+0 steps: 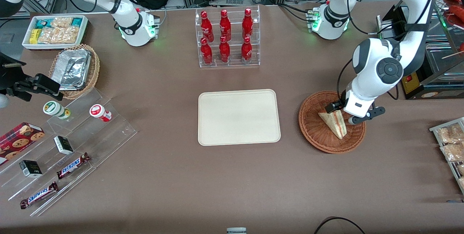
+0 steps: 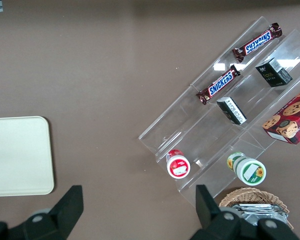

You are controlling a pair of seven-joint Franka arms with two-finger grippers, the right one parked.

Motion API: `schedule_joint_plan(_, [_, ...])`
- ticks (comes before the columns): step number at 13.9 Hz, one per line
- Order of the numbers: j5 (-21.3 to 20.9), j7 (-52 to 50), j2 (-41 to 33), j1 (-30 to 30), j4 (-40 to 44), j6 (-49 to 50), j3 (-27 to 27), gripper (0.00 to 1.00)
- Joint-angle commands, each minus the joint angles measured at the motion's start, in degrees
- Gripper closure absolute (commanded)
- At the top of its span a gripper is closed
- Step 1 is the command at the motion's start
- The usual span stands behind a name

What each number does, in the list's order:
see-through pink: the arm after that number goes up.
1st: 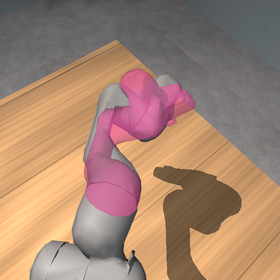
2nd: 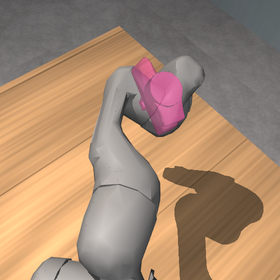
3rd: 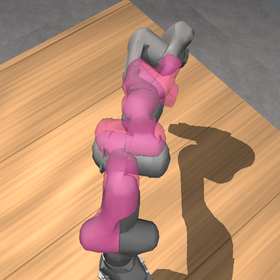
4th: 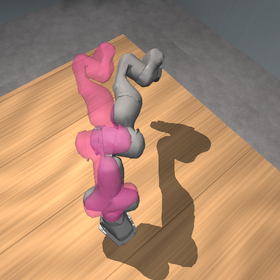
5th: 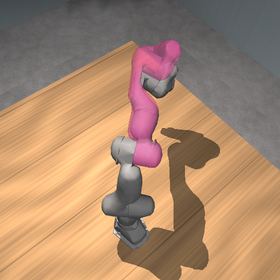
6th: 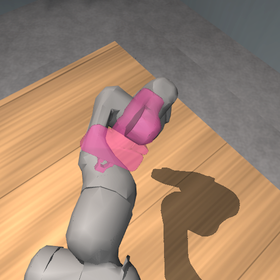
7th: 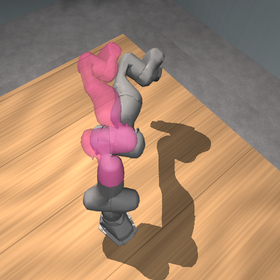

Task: Place sandwich from basket to tray
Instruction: 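Close the left gripper on the wrapped sandwich in the basket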

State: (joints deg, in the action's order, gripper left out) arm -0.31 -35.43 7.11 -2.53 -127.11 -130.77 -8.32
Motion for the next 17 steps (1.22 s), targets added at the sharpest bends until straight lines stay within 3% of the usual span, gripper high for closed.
schedule_joint_plan(1, [0.0, -9.7, -0.9, -0.3, -1.3, -1.8, 0.1, 0.0])
schedule_joint_plan(5, [0.0, -15.6, 1.6, -0.2, -1.1, -5.2, 0.1, 0.0])
schedule_joint_plan(12, [0.0, -15.6, 6.3, 0.2, -1.2, -10.4, 0.3, 0.0])
schedule_joint_plan(13, [0.0, -15.6, 6.6, 0.2, -1.2, -10.4, 0.3, 0.04])
schedule_joint_plan(14, [0.0, -15.6, 6.6, 0.2, -1.3, -10.4, 0.3, 0.25])
schedule_joint_plan(16, [0.0, -15.1, 6.5, 0.3, -1.4, -10.1, 0.4, 0.8])
schedule_joint_plan(17, [0.0, -14.9, 6.3, 0.3, -1.4, -9.9, 0.4, 0.87])
